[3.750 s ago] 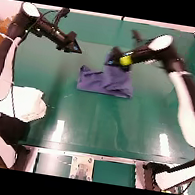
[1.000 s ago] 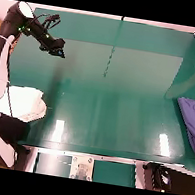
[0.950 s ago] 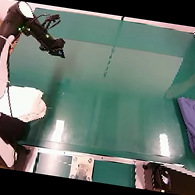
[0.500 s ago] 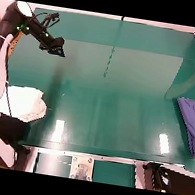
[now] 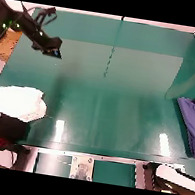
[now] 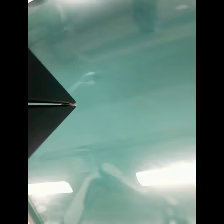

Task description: Fold the shirts.

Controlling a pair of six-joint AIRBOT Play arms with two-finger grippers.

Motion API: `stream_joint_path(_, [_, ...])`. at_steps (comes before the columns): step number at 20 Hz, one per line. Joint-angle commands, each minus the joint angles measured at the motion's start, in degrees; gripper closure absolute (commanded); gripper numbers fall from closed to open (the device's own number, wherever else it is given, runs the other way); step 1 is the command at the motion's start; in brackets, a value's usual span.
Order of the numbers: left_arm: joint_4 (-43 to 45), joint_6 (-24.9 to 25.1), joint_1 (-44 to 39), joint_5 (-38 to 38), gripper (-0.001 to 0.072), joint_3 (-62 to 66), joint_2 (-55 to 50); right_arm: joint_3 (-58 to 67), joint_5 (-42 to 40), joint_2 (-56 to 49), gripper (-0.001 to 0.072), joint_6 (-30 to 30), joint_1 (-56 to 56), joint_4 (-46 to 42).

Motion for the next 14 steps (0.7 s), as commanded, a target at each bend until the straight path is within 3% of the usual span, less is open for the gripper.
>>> stream_joint_path(1, [3.13, -3.74, -4.87, 5.88, 0.0679, -17.11, 10.19, -6.6, -3.96, 0.81, 0.0695, -1.79, 14.58, 1.2])
stream_joint_path(5, [3.54, -6.73, -8.96, 10.43, 0.0678, -30.47, 17.66, -9.99, -5.88, 0.83, 0.0694, -1.75, 22.97, 1.33])
stream_joint_path(14, [3.72, -6.51, -8.96, 10.47, 0.0677, -30.8, 18.1, -9.92, -4.5, 0.81, 0.0694, -1.49, 26.95, 1.64])
